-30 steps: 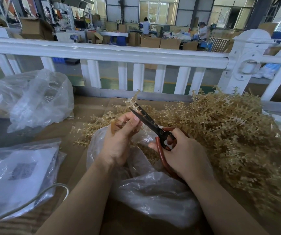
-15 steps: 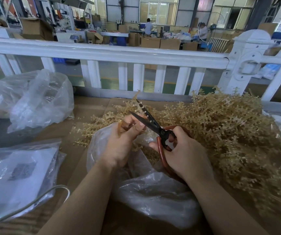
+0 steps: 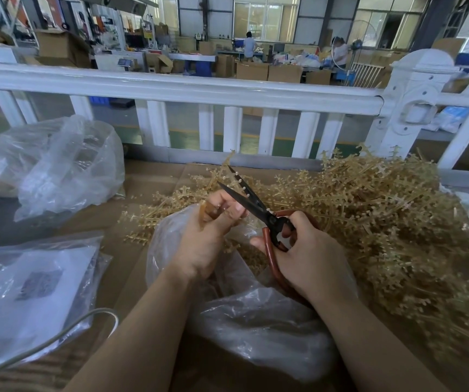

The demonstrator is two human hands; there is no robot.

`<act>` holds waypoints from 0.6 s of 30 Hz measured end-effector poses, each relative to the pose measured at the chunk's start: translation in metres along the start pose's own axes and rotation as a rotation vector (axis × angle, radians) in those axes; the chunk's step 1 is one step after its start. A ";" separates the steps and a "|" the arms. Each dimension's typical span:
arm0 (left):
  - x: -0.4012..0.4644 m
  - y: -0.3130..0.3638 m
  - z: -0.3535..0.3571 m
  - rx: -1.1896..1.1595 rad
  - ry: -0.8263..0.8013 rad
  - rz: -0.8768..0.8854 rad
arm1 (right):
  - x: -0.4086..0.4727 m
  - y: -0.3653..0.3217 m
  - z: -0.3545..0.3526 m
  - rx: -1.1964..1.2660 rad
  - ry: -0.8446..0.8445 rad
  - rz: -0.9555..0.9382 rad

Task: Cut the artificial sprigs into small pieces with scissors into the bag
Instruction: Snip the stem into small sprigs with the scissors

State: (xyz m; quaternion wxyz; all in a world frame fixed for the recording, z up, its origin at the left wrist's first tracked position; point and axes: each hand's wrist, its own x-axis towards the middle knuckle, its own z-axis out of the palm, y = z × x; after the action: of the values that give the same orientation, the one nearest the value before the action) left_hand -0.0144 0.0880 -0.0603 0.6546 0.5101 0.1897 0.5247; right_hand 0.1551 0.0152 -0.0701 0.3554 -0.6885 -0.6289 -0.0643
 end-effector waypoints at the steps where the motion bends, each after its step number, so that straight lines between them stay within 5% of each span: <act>1: -0.001 0.000 0.000 0.026 0.004 0.000 | 0.000 0.000 0.000 -0.005 0.002 0.002; 18: -0.004 0.007 -0.002 0.110 -0.164 -0.111 | 0.003 0.005 0.005 0.028 0.012 0.046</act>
State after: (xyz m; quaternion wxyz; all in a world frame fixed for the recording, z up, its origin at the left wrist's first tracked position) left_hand -0.0204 0.0850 -0.0559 0.6669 0.5754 0.1920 0.4328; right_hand 0.1589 0.0209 -0.0745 0.3703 -0.6974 -0.6115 -0.0515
